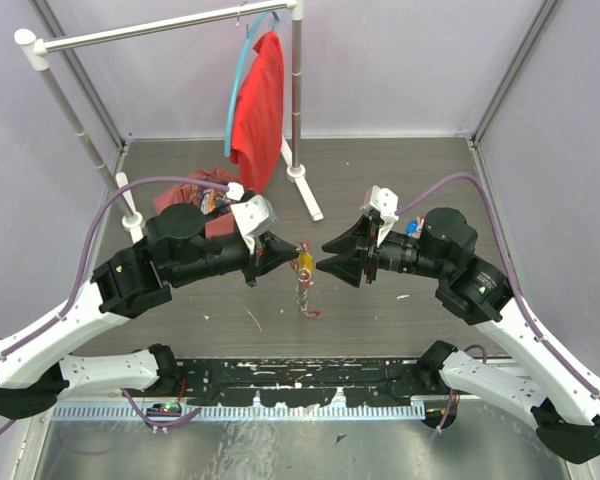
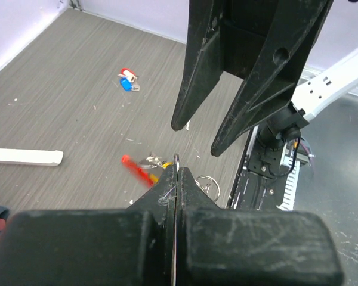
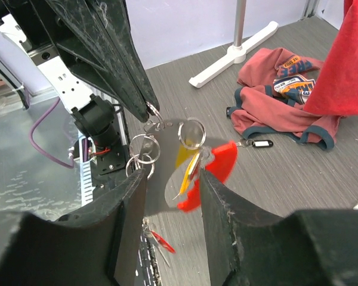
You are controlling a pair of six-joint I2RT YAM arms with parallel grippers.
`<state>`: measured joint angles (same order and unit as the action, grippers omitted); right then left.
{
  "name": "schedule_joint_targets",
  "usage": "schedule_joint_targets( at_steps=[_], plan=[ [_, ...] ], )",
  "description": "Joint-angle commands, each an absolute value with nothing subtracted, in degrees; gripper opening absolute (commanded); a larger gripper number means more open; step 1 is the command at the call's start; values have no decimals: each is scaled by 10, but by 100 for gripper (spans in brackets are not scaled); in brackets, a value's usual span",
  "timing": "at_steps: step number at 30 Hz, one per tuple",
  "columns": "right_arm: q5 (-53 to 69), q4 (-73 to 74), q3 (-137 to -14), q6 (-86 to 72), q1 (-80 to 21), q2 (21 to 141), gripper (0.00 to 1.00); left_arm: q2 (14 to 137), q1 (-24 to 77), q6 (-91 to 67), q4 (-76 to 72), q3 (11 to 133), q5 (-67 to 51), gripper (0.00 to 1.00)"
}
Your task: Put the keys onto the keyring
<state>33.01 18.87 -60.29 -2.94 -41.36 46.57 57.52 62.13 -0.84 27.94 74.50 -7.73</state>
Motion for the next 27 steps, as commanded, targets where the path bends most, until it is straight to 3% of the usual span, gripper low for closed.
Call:
schedule_joint_targets(
  at_steps=[1,17,27],
  plan=[
    [323,158,-627,-56,-414,466,46,559,620,-24,223,753,-51,0],
    [301,29,-574,-269,-414,465,55,555,620,-39,207,750,-34,0],
    [287,76,-584,-215,-415,454,56,554,620,-45,202,752,-48,0]
  ],
)
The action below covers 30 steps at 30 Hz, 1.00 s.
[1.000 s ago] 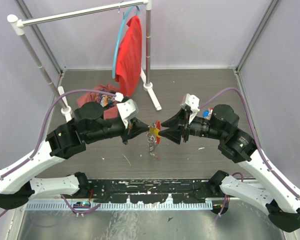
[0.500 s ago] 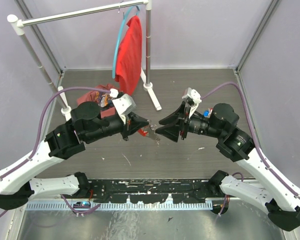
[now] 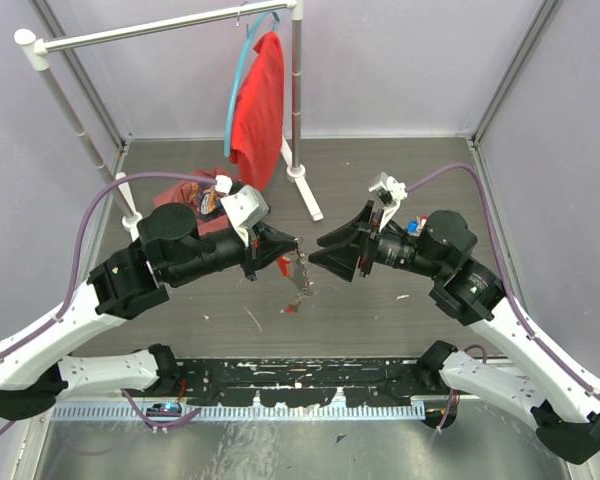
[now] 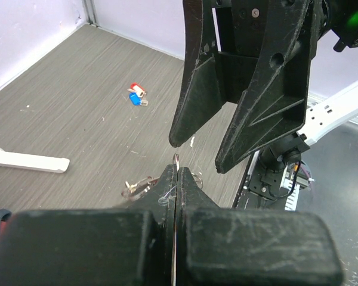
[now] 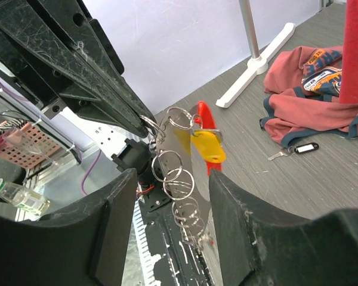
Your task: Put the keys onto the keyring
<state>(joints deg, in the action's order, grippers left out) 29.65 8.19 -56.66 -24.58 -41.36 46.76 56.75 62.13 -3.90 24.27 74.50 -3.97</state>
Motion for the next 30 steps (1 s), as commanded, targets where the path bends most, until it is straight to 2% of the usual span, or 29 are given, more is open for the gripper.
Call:
schedule_joint_targets(
  at_steps=[1,10,30],
  plan=[
    [290,76,-585,-210,-415,454,55,553,620,-44,200,751,-51,0],
    [369,59,-589,-245,-415,492,56,550,620,-44,193,750,-68,0],
    [377,-5,-563,-304,-415,491,47,553,620,-47,181,747,-71,0]
  ],
)
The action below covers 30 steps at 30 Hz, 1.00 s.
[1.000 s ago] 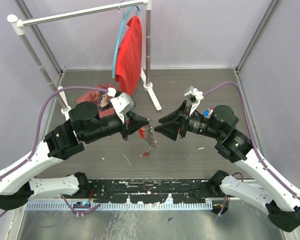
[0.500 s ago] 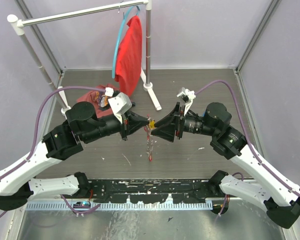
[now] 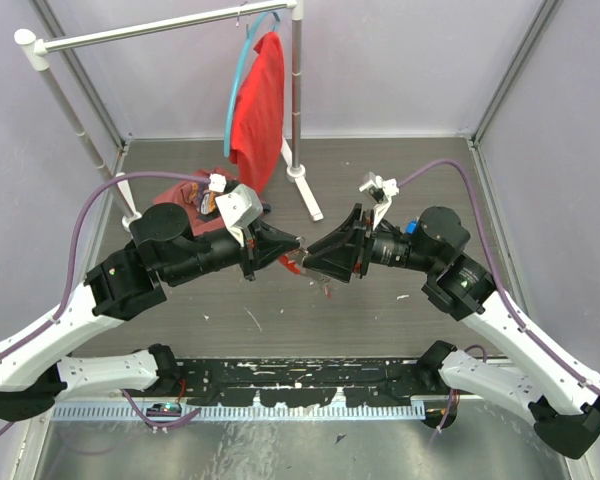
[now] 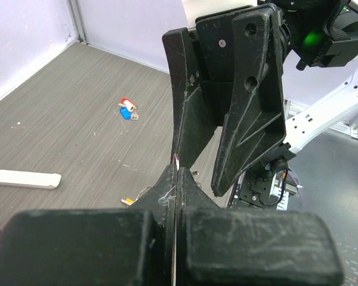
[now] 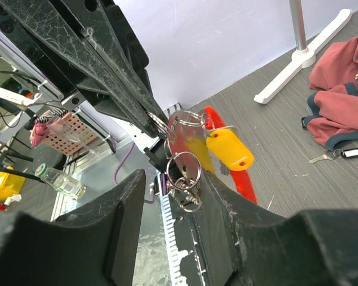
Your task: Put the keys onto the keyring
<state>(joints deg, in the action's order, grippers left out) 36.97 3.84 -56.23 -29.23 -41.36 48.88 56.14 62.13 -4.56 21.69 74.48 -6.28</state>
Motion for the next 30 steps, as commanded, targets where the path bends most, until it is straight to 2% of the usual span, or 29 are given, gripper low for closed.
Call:
schedule_joint_targets(
  at_steps=[1,5,9,15,22,27,30],
  plan=[
    [378,-6,-563,-305,-415,492,47,553,620,-47,181,747,-71,0],
    [379,-10,-563,-307,-415,492,47,553,620,-47,181,746,-70,0],
    [377,-11,-562,-310,-415,491,53,553,620,-48,180,745,-71,0],
    [378,-16,-561,-313,-415,492,53,552,620,-48,179,745,-71,0],
    [379,-24,-559,-320,-415,494,64,548,620,-48,179,743,-70,0],
    [381,-29,-553,-327,-415,499,64,548,620,-48,177,743,-69,0],
    [383,-39,-551,-333,-415,500,59,550,620,-48,175,743,-70,0]
  ],
)
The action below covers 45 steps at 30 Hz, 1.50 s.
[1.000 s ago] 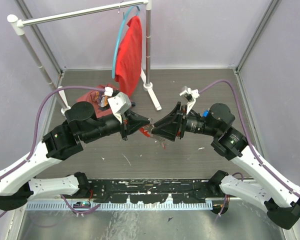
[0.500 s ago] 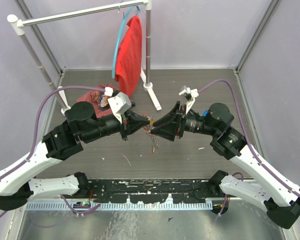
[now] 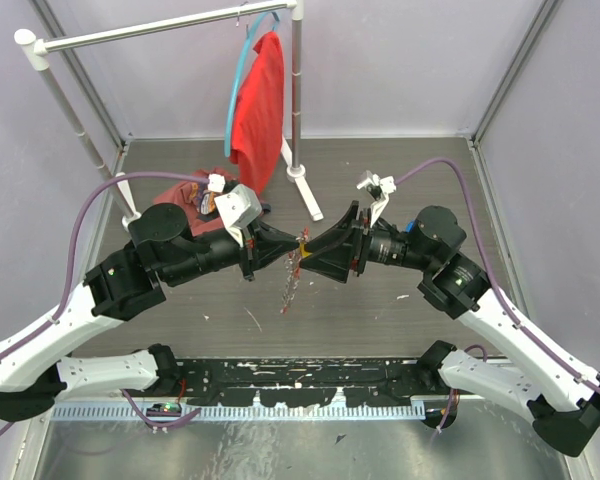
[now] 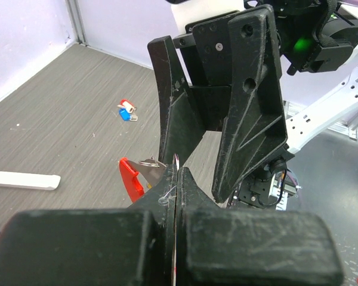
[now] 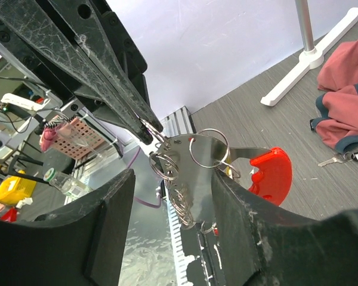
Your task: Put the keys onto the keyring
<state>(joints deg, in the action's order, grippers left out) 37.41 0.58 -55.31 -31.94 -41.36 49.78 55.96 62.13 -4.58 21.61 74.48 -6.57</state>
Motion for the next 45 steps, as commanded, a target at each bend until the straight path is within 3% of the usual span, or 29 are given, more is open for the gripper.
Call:
schedule_joint_targets(
  at_steps=[1,20,36,38,45],
  plan=[
    [384,-40,-551,-334,-415,500,57,550,620,-49,174,743,-70,0],
    [395,-50,-548,-339,-415,497,37,554,620,-49,166,736,-68,0],
    [355,11,-569,-299,-415,469,32,552,620,-50,167,731,-63,0],
    [355,11,-569,-300,-415,468,33,552,620,-51,165,731,-64,0],
    [367,-16,-560,-323,-415,468,56,555,620,-54,164,732,-67,0]
  ],
)
